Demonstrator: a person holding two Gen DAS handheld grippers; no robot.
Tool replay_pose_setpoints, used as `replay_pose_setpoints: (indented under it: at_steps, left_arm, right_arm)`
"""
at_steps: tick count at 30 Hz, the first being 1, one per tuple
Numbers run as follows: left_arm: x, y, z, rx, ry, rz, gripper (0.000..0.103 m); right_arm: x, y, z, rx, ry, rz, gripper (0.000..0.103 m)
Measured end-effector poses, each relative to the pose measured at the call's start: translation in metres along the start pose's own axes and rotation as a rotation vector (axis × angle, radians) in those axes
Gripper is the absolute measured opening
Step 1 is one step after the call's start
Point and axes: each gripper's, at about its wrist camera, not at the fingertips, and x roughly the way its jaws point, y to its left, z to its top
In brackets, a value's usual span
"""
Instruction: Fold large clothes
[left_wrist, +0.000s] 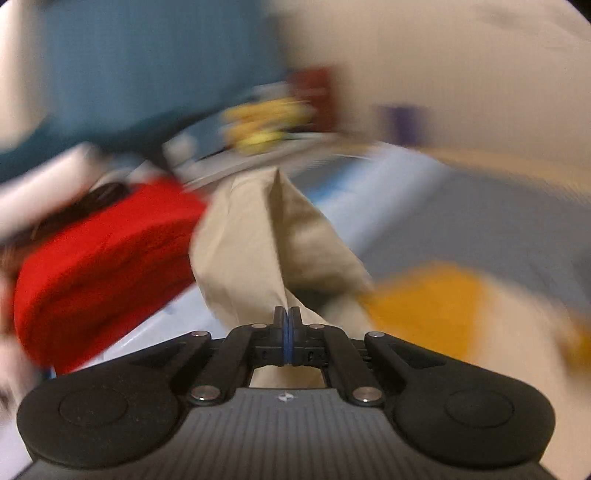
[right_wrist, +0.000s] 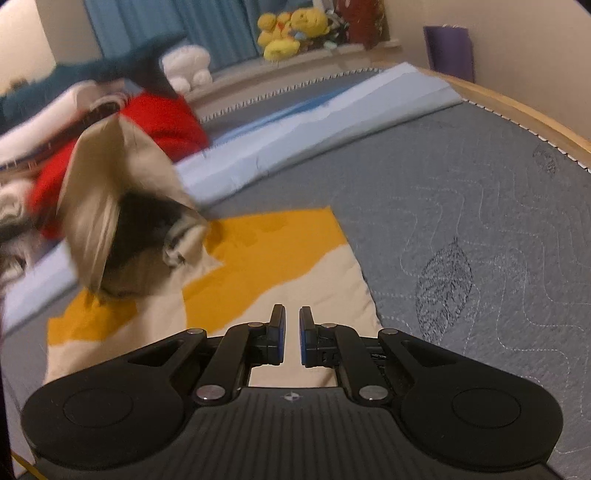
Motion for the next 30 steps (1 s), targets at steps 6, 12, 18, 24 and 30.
replay_pose_setpoints:
  at_steps: [6, 12, 18, 24, 30]
  left_arm:
    - [-0.085, -0.043, -0.097, -0.073, 0.247, -0.018, 0.005]
    - [-0.071, -0.041, -0.033, -0.346, 0.130, 0.104, 0.051]
    - [-0.003, -0.101, 0.039, -0.473, 0.083, 0.080, 0.086]
    - [0.093, -0.164, 0.037, -0.315, 0.309, 0.170, 0.053]
    - [0.053, -0.105, 0.060, -0.155, 0.204, 0.150, 0.002]
  right_arm:
    - [-0.010, -0.006, 0.007, 0.050, -0.045, -0.005, 0.019]
    - [-0.009, -0.004, 0.005, 0.058, -0.037, 0.012, 0.019]
    - [-0.003, -0.003, 0.005, 0.061, -0.015, 0.019, 0.019]
    - [-0.002, -0.005, 0.006, 0.068, -0.013, 0.015, 0.019]
    - [-0.007, -0.010, 0.009, 0.085, -0.016, 0.031, 0.019]
